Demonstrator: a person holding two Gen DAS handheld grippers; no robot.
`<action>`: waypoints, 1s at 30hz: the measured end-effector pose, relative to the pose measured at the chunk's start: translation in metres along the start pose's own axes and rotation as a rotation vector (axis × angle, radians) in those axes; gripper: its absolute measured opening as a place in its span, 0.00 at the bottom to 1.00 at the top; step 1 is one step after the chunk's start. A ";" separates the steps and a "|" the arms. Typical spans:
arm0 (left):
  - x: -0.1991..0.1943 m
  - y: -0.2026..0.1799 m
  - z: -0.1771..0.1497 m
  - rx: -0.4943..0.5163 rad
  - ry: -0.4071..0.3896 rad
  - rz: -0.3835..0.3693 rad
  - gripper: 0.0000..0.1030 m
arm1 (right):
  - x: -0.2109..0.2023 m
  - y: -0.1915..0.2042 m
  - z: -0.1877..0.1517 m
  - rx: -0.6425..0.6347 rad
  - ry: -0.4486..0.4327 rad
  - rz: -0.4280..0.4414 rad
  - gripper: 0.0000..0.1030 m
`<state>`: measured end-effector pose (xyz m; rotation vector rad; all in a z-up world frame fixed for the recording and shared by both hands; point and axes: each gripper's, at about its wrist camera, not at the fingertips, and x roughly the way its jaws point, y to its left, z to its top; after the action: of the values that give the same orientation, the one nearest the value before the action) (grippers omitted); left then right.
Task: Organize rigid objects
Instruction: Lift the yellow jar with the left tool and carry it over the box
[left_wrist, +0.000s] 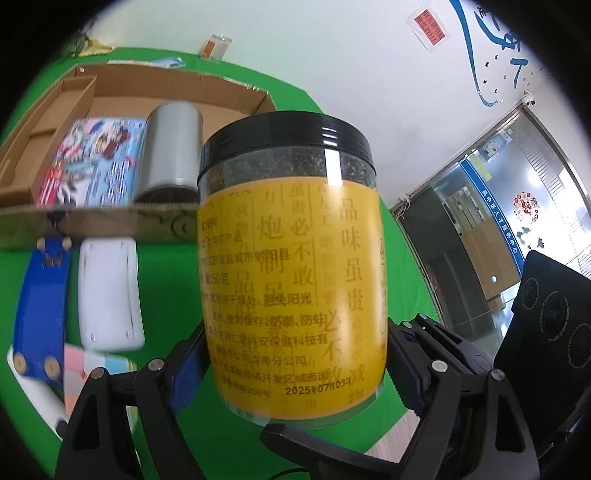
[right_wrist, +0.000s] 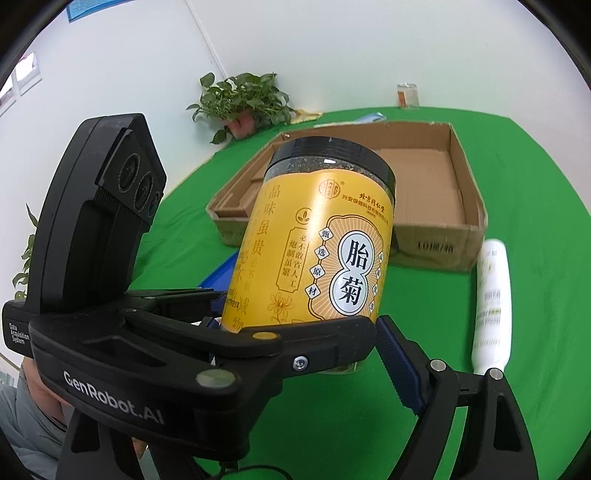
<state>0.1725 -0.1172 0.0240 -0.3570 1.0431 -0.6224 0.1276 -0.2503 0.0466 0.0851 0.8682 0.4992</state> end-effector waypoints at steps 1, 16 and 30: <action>-0.001 -0.001 0.004 0.007 -0.005 0.005 0.82 | 0.001 -0.001 0.006 -0.006 -0.003 -0.003 0.81; 0.040 -0.006 0.108 0.030 0.019 0.039 0.82 | 0.034 -0.047 0.123 -0.037 0.038 -0.024 0.81; 0.104 0.011 0.123 -0.024 0.180 0.091 0.82 | 0.097 -0.108 0.139 0.027 0.207 0.023 0.81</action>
<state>0.3218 -0.1762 0.0041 -0.2761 1.2332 -0.5676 0.3257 -0.2834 0.0394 0.0685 1.0778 0.5242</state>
